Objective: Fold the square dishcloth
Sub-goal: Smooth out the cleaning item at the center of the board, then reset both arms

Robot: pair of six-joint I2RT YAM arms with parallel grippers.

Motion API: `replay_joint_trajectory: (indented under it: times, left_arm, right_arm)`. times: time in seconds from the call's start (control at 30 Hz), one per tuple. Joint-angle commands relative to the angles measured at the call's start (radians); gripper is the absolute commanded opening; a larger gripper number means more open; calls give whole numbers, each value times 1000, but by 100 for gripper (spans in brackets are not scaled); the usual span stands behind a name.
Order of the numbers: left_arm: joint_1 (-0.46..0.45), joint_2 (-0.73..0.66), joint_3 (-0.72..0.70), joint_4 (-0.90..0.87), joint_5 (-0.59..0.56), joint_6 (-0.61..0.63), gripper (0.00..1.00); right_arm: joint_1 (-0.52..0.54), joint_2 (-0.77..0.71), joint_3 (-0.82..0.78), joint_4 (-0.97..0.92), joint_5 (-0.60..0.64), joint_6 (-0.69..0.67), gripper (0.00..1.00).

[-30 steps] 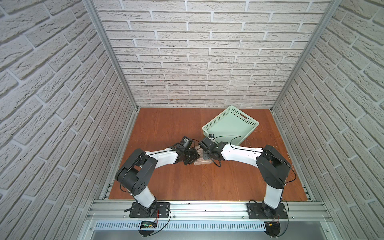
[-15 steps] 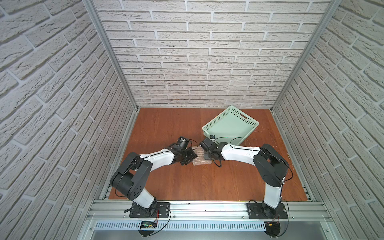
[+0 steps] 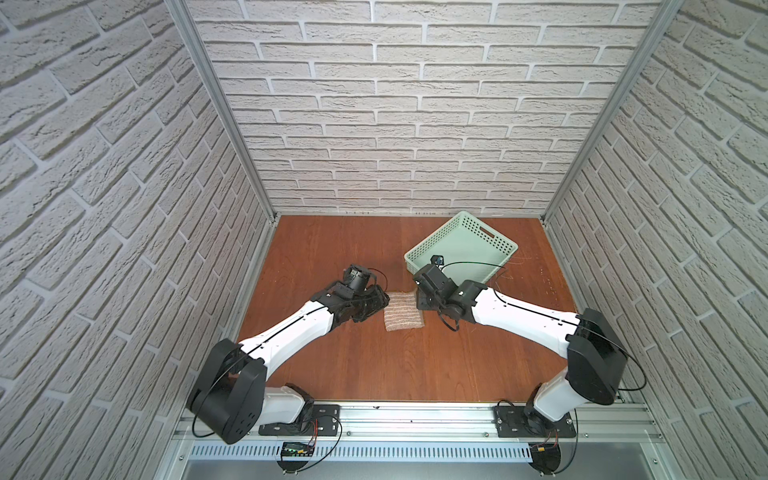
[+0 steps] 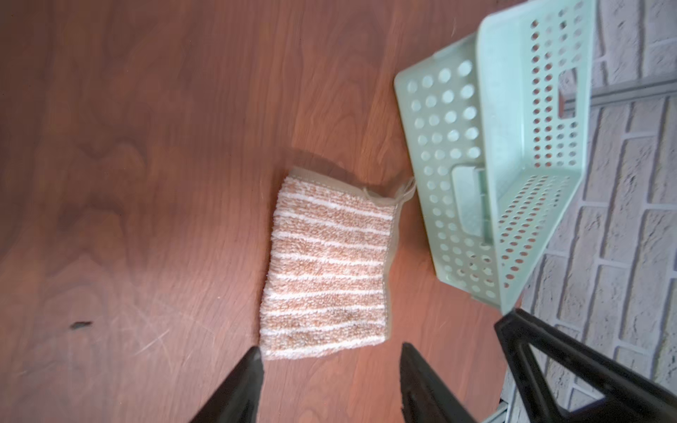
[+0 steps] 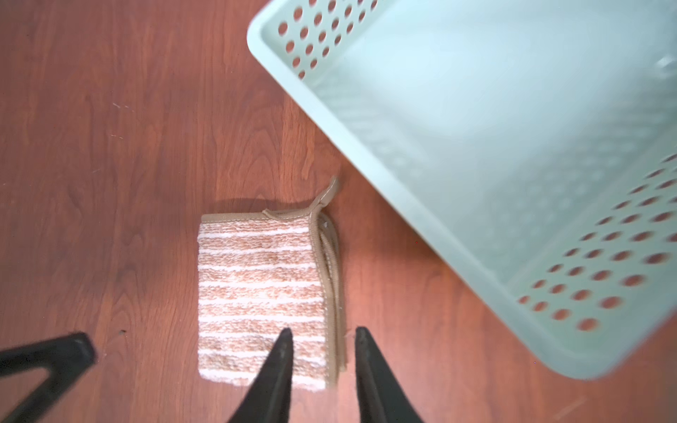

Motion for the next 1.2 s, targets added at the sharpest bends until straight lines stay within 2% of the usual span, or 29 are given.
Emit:
replay_joint_trajectory:
  times: [0.0, 0.1, 0.17, 0.23, 0.53, 0.63, 0.77, 0.87, 0.97, 1.17]
  left_arm:
    - [24, -95, 16, -120, -127, 40, 69]
    - [45, -176, -1, -156, -199, 47, 83]
    - [65, -220, -16, -175, -235, 47, 89]
    - [83, -259, -28, -190, -276, 45, 97]
    - [120, -348, -37, -262, -541, 100, 98]
    - [121, -334, -30, -258, -644, 120, 98]
    - [128, -293, -7, -265, -762, 135, 98]
    - [141, -259, 11, -253, -816, 168, 98]
    - [168, -214, 31, -231, -849, 202, 98]
    - [237, -105, 73, -146, -821, 334, 98]
  right_arm:
    - [2, -85, -37, -69, 117, -21, 43]
    - [-9, -152, -59, -124, 208, -11, 54]
    - [-16, -211, -80, -163, 270, 4, 67]
    - [-19, -278, -110, -190, 340, 20, 99]
    - [-61, -549, -174, -386, 661, 73, 99]
    - [-68, -613, -242, -357, 759, 37, 99]
    - [-85, -680, -342, -237, 847, -82, 99]
    - [-129, -708, -396, -120, 830, -219, 99]
    - [-207, -716, -428, -21, 751, -319, 99]
    - [-377, -685, -474, 162, 576, -470, 99]
